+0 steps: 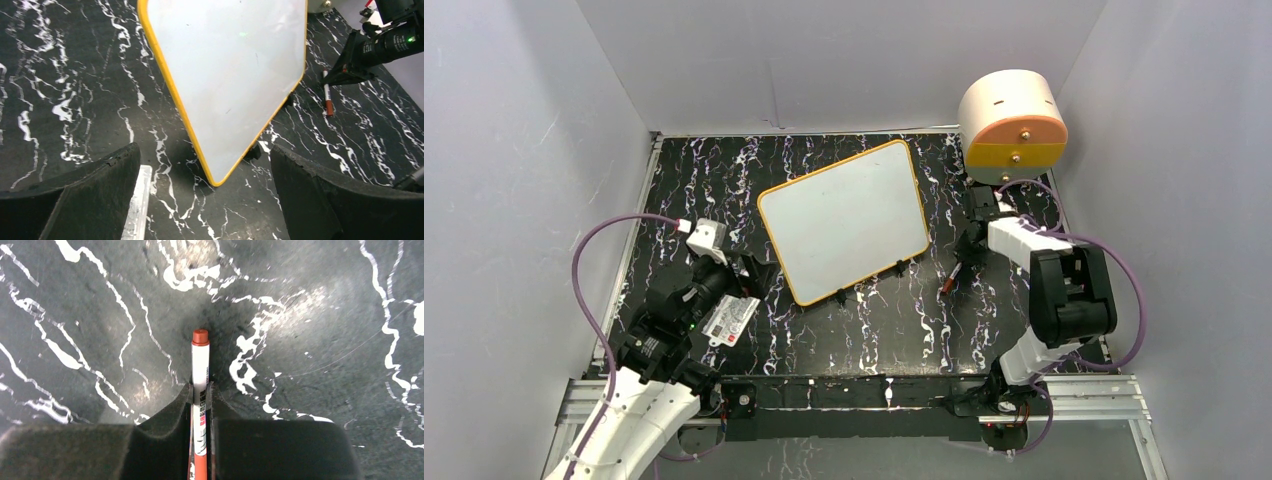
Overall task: Write a sentence on the whiteboard
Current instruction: Open the whiteboard marker at the center of the board.
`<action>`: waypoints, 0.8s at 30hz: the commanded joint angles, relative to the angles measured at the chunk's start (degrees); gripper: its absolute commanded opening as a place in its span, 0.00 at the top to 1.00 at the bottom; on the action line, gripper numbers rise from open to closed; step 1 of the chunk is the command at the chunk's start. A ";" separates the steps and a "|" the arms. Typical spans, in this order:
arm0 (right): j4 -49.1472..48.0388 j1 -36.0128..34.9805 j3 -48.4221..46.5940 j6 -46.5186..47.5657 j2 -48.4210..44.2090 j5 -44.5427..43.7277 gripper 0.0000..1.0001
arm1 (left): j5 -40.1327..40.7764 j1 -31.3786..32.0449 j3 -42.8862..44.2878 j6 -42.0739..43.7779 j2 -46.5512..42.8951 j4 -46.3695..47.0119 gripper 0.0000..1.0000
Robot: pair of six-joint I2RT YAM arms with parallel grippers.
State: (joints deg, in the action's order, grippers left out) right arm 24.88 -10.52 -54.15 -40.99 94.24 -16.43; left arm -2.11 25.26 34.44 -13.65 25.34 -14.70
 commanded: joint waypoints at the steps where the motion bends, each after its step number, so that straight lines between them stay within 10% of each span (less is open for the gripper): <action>1: -5.55 -0.29 5.10 -1.24 -5.86 6.81 0.97 | -4.04 0.14 2.44 -3.37 3.29 1.66 0.02; 24: -25.08 -7.17 18.57 0.75 -39.39 20.25 1.00 | -14.58 8.52 12.20 -18.55 26.62 3.80 0.11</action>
State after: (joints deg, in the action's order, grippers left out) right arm 7.68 -16.60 -36.73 -40.10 58.19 0.23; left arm -15.68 29.98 44.47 -28.91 48.88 -14.59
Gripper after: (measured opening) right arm 0.162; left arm 0.889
